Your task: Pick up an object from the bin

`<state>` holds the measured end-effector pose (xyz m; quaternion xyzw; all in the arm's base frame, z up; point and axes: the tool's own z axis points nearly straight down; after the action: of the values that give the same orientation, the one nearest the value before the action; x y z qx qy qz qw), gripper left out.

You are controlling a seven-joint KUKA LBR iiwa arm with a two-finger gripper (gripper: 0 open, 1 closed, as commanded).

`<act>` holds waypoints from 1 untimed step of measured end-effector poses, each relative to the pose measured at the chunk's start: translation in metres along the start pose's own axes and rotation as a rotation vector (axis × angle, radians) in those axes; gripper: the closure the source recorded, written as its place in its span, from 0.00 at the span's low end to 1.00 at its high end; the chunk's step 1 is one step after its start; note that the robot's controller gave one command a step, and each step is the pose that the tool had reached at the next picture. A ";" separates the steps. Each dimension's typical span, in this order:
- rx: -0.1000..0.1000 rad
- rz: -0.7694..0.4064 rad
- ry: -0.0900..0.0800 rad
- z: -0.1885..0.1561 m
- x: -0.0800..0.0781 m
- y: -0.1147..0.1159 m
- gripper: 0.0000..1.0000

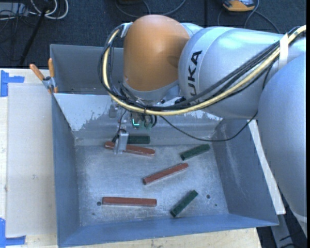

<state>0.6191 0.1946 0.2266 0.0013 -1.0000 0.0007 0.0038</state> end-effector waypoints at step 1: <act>-0.003 -0.043 -0.012 0.159 0.007 -0.061 0.00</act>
Offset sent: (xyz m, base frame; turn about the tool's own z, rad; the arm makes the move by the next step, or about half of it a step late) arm -0.0089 -0.0609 -0.1566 -0.0447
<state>0.6108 0.1331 0.0676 0.0229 -0.9997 -0.0006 -0.0020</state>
